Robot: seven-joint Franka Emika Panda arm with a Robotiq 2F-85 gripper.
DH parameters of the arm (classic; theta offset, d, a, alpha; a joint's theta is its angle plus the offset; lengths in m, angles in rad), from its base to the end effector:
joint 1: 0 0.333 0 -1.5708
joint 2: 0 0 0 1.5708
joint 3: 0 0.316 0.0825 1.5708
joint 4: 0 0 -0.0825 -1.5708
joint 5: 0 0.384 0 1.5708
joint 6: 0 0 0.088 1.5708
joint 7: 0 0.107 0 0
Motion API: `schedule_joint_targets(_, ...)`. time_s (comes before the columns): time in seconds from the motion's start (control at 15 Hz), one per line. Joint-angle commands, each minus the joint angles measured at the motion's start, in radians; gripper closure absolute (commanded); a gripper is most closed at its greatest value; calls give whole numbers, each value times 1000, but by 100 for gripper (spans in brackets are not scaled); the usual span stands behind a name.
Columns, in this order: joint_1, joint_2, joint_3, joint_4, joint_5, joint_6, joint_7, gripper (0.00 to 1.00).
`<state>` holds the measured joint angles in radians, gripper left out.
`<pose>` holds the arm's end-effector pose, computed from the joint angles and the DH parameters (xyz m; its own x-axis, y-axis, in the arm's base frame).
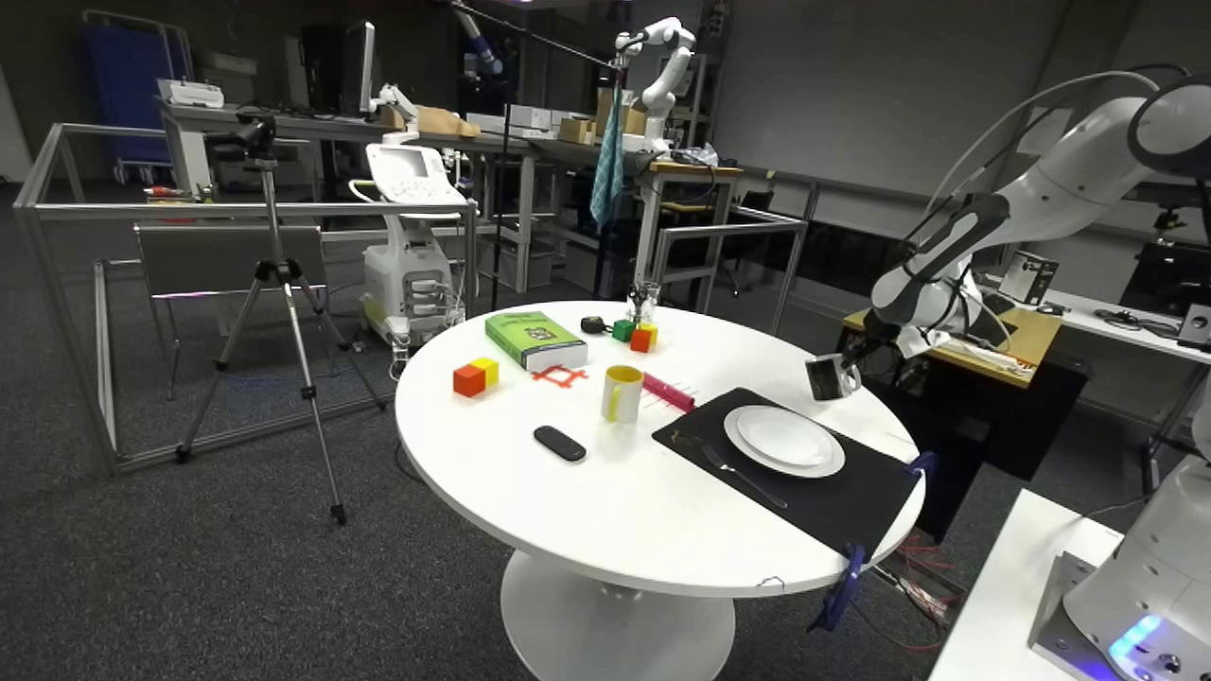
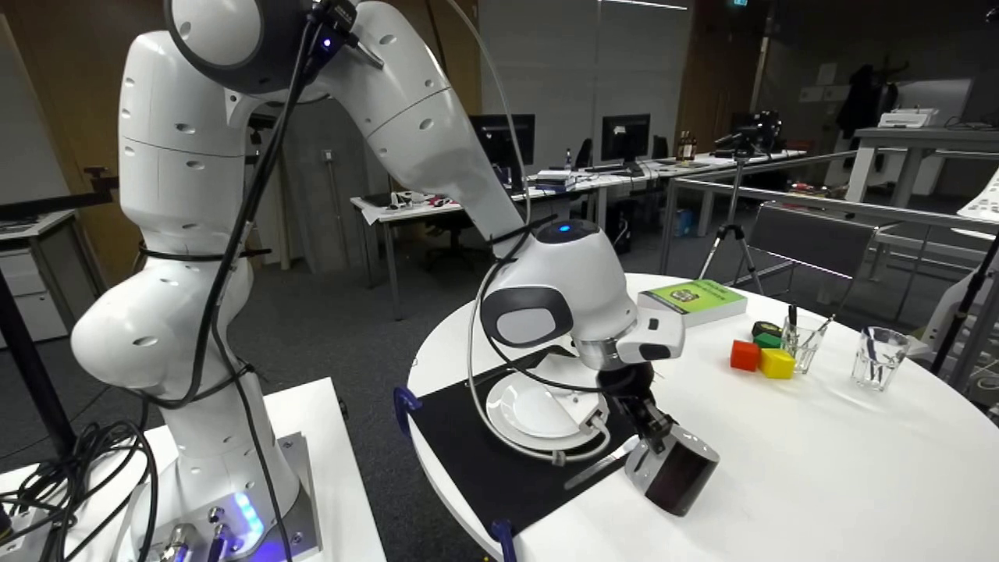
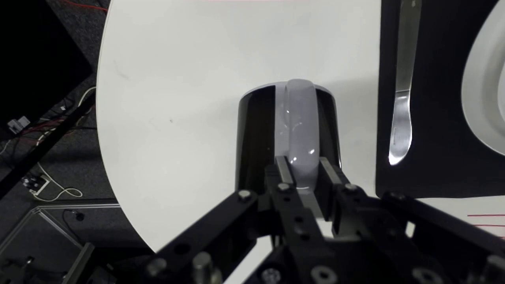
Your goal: Move the black cup to the left side of the white plate
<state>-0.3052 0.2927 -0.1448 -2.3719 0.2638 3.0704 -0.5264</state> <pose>0.4777 -0.2544 0.2462 0.9162 -0.1299 0.3792 -0.1908 -0.9733 0.1277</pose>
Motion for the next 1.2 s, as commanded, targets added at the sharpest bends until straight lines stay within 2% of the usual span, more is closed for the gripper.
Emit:
schedule_joint_targets(0.0,-33,16,36,29,7,54,-44,95)
schedule_joint_targets(0.53,-79,39,116,29,2,121,-45,95)
schedule_joint_targets(1.13,-161,71,195,29,-20,175,-53,95)
